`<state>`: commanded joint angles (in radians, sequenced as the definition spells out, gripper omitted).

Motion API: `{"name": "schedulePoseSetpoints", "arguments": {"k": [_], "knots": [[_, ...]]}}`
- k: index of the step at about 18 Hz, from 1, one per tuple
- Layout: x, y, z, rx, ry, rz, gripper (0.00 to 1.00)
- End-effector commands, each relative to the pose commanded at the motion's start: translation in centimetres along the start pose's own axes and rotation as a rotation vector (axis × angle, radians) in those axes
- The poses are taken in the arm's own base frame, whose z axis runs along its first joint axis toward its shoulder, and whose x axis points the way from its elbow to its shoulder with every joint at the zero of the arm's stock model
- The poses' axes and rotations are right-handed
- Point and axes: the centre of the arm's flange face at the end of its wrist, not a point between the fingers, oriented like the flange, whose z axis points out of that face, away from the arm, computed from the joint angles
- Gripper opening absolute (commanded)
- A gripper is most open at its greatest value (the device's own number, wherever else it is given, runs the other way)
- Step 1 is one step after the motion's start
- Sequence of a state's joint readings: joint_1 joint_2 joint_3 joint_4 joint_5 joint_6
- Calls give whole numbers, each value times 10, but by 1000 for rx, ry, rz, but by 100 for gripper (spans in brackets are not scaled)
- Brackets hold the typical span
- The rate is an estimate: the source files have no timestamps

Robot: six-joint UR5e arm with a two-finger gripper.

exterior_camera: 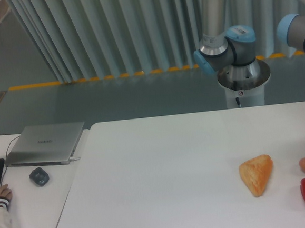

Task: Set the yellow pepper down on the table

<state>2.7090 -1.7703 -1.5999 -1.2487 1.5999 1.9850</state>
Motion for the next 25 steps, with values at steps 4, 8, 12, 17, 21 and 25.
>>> {"name": "schedulePoseSetpoints", "arguments": {"k": [4,8,12,17,21,25], "knots": [[9,13,-9,-9,-12,-69,100],[14,25,-15,-16,-22,-110,100],[17,49,-18,-20,-36,-168,100],[14,84,-31,32,-90,-231,100],[-4,110,-17,28,-82,-250,100],[-29,141,-2,28,-91,-269,100]]}}
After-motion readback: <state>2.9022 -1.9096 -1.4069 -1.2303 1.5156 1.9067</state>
